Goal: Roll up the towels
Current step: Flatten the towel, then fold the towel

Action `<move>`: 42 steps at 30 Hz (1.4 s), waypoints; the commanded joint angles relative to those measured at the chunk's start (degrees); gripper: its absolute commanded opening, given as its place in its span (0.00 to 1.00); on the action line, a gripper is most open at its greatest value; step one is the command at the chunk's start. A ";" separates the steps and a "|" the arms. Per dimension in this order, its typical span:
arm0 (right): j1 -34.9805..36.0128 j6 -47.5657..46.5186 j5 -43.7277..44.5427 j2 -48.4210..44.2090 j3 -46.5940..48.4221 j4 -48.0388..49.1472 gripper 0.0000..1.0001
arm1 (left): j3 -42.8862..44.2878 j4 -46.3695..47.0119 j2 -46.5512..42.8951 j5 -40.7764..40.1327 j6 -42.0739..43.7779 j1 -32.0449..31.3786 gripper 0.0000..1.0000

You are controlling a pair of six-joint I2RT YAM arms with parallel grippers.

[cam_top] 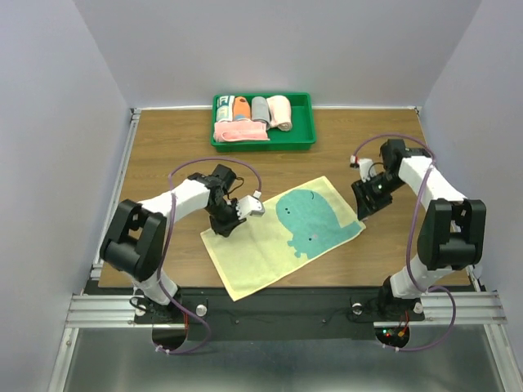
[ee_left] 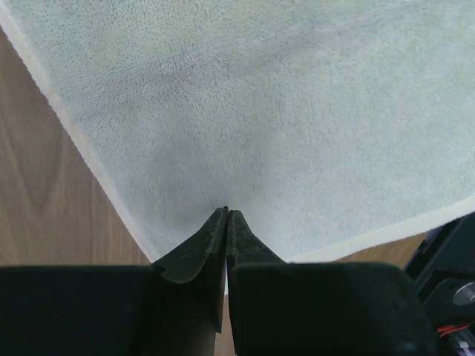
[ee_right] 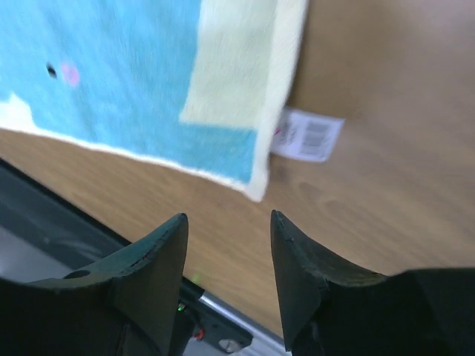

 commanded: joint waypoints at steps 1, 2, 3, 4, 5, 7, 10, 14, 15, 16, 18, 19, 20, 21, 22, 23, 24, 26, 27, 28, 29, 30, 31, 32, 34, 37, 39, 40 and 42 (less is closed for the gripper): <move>-0.15 2.10 -1.48 1.37 7.76 4.10 0.53 | 0.41 3.86 4.17 -1.51 -2.30 1.05 0.13; -0.06 3.24 -2.19 2.60 9.42 4.73 0.51 | 1.37 4.56 5.92 -1.86 -2.38 1.31 0.13; -0.06 3.60 -2.89 3.92 10.57 4.91 0.49 | 2.08 5.09 6.98 -2.13 -2.47 1.49 0.12; 0.02 4.47 -4.12 5.76 11.37 4.99 0.46 | 2.87 5.71 9.17 -2.65 -2.47 1.75 0.11; 0.03 4.48 -4.74 7.25 12.16 4.91 0.43 | 3.75 5.89 10.23 -2.83 -2.56 1.93 0.11; 0.64 4.83 -6.32 10.95 12.78 5.17 0.37 | 6.91 5.63 12.78 -2.83 -2.04 2.19 0.11; 1.26 5.97 -8.51 14.38 11.99 6.66 0.34 | 11.74 5.28 19.71 -3.44 -1.42 2.89 0.10; 3.80 7.29 -9.40 16.58 8.04 8.77 0.31 | 21.21 4.75 25.08 -4.24 -0.98 5.17 0.10; 4.07 7.55 -9.32 16.50 6.82 9.30 0.31 | 22.81 4.75 25.79 -4.50 -1.06 5.70 0.10; 4.24 7.82 -9.49 16.32 5.59 9.65 0.31 | 24.39 4.57 26.50 -4.59 -1.06 6.06 0.10; 4.86 8.08 -9.49 15.80 2.51 10.36 0.29 | 28.88 3.17 28.00 -4.76 -0.80 7.54 0.10; 4.95 8.26 -9.66 15.45 1.71 10.27 0.29 | 29.76 2.47 28.17 -4.59 -0.37 8.16 0.10; 5.38 8.43 -10.19 14.49 -0.12 10.18 0.29 | 30.55 1.77 27.83 -4.42 0.51 8.78 0.11; 5.73 8.43 -10.37 13.78 -0.84 10.18 0.28 | 30.65 1.58 27.48 -4.41 0.87 9.22 0.12; 6.70 8.52 -10.54 12.82 -2.15 10.01 0.28 | 30.65 1.32 26.69 -4.15 1.22 10.09 0.15; 6.70 8.43 -10.63 12.28 -2.16 9.83 0.28 | 30.65 0.71 26.25 -3.45 1.92 10.54 0.15; 7.31 8.52 -11.07 11.93 -2.42 9.39 0.28 | 30.48 0.27 25.55 -2.58 2.45 11.06 0.16; 7.50 7.91 -15.96 10.36 -2.42 6.69 0.29 | 30.04 1.14 23.36 -1.43 2.54 12.81 0.22; 7.67 7.56 -17.82 9.82 -2.51 5.53 0.29 | 30.21 0.88 22.73 -0.29 3.06 13.52 0.24; 7.85 7.38 -19.06 9.38 -2.60 4.83 0.29 | 30.56 0.88 22.38 1.37 3.07 14.23 0.26; 7.93 6.86 -20.38 8.68 -1.82 3.86 0.31 | 31.95 0.36 21.94 2.52 2.72 15.80 0.30; 7.94 6.76 -20.30 8.33 -1.03 3.68 0.32 | 32.58 -0.26 21.85 5.49 2.89 16.69 0.33; 7.85 6.76 -19.52 7.72 0.03 3.76 0.34 | 33.19 -0.70 21.59 6.82 2.80 17.65 0.35; 7.24 6.68 -18.29 7.19 1.25 4.20 0.37 | 33.81 -0.62 20.97 7.88 1.76 18.97 0.37; 6.01 7.37 -17.58 6.22 5.73 5.25 0.39 | 34.08 -0.18 20.18 9.91 1.13 20.20 0.39; 3.28 9.13 -15.30 7.87 11.53 7.63 0.45 | 34.87 1.84 19.65 10.00 -0.19 22.23 0.40; 2.40 10.19 -11.26 9.98 16.55 9.91 0.46 | 36.97 1.23 20.96 11.57 0.34 23.72 0.43; 2.22 10.71 -9.94 10.95 17.78 10.87 0.47 | 37.76 1.14 21.66 12.54 -0.27 25.29 0.43; 1.96 13.25 -6.17 14.12 21.21 13.86 0.46 | 41.01 0.62 23.77 13.86 -0.71 26.53 0.43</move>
